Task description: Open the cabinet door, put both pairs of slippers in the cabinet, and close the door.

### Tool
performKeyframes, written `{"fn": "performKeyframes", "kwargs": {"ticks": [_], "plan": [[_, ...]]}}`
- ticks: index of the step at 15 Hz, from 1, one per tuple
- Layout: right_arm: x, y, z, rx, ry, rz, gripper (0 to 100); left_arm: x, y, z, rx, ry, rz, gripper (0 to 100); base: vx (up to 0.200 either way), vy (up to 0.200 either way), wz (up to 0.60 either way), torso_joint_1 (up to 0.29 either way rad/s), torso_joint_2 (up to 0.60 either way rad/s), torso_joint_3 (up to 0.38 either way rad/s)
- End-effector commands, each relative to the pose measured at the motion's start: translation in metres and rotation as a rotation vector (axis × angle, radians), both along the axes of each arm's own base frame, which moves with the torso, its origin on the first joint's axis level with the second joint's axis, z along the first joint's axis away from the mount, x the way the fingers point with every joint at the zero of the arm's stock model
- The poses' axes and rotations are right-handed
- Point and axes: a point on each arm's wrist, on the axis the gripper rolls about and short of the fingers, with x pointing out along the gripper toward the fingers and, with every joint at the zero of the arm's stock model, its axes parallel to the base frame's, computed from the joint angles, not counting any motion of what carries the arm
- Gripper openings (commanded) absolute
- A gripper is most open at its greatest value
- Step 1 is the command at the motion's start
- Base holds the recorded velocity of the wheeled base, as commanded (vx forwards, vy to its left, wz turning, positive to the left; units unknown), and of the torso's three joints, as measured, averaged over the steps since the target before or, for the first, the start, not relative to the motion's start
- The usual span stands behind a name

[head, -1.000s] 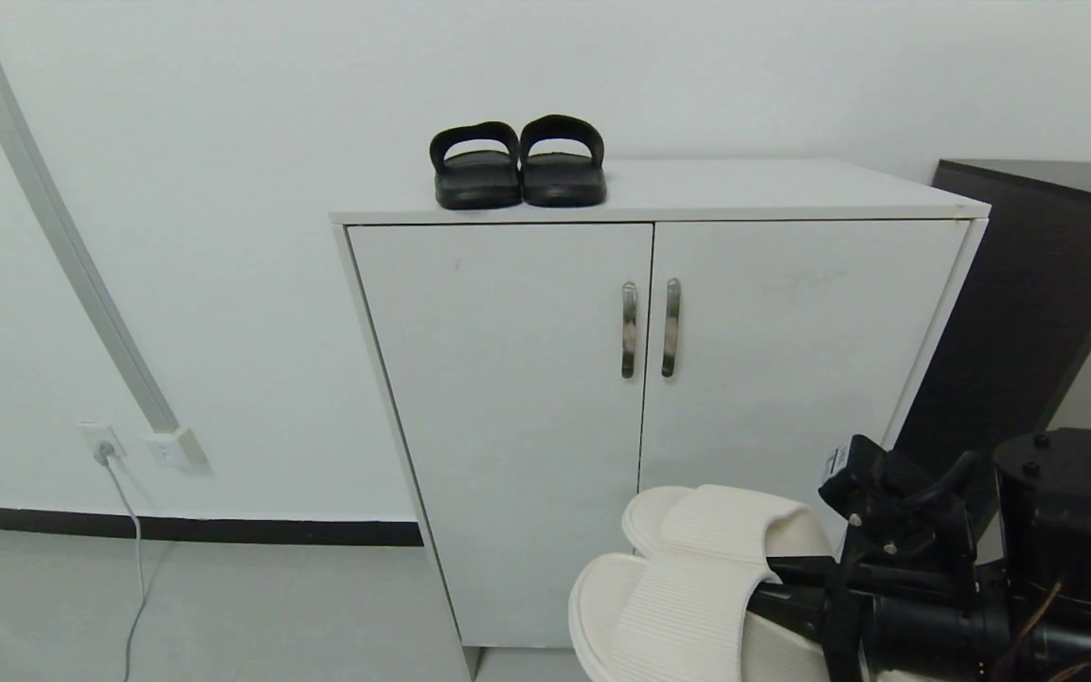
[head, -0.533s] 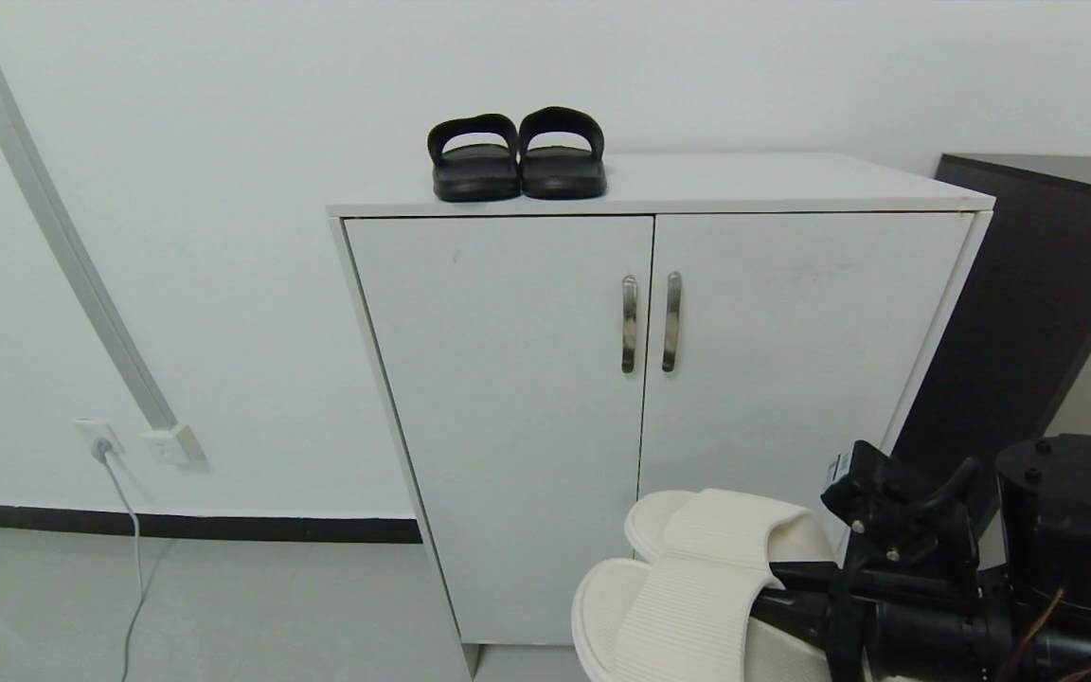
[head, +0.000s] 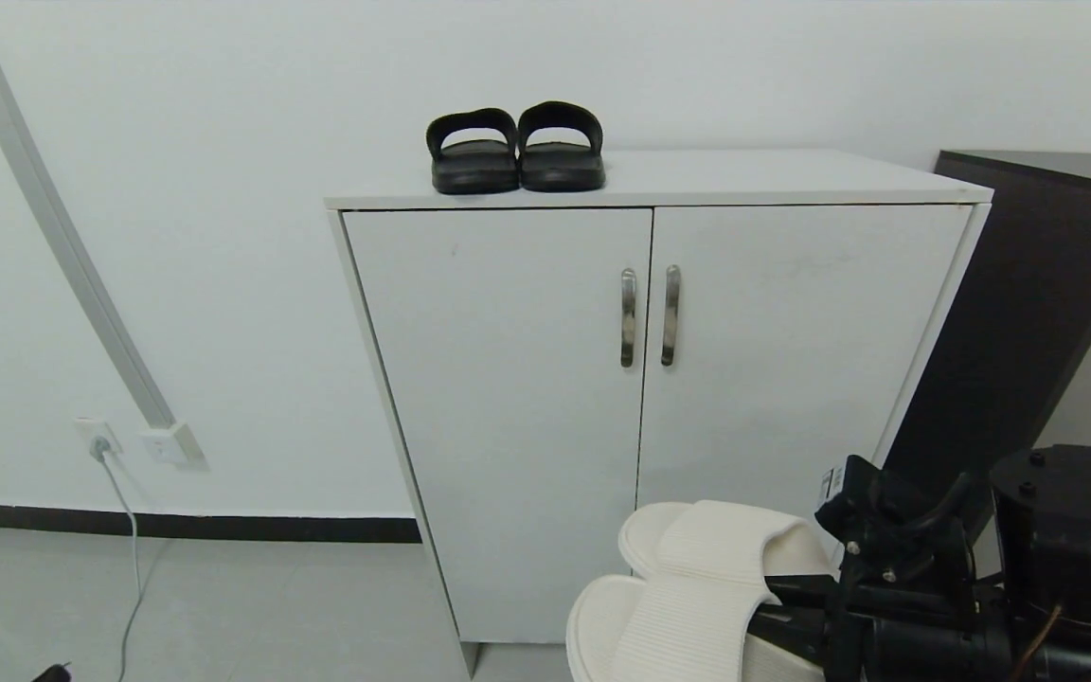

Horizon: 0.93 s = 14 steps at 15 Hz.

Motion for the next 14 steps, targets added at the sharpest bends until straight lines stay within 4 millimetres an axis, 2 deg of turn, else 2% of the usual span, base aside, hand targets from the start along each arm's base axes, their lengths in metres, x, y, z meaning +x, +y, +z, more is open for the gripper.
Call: {"fn": "performKeyframes", "kwargs": {"ticks": [1,4,8,11,14], "plan": [[0.000,0.000,0.000,0.001,0.000,0.001,0,0.017,0.000,0.004,-0.004,0.077,-0.022,100,0.000,0.000,0.00,0.000,0.00,0.000],[-0.002,0.001,-0.001,-0.002,0.003,0.007,0,0.028,-0.003,0.023,-0.018,0.081,-0.125,100,0.000,0.000,0.00,0.000,0.00,0.000],[-0.002,0.000,-0.003,-0.007,0.008,0.009,0,0.061,-0.007,0.046,-0.032,0.124,-0.264,100,0.000,0.000,0.00,0.000,0.00,0.000],[-0.003,0.000,-0.001,0.003,-0.002,0.012,0,0.083,-0.018,0.052,-0.026,0.082,-0.387,100,0.000,0.000,0.00,0.000,0.00,0.000],[-0.004,0.001,-0.004,0.006,-0.005,0.017,0,0.104,-0.027,0.060,-0.023,0.070,-0.436,100,0.000,0.000,0.00,0.000,0.00,0.000]]}}
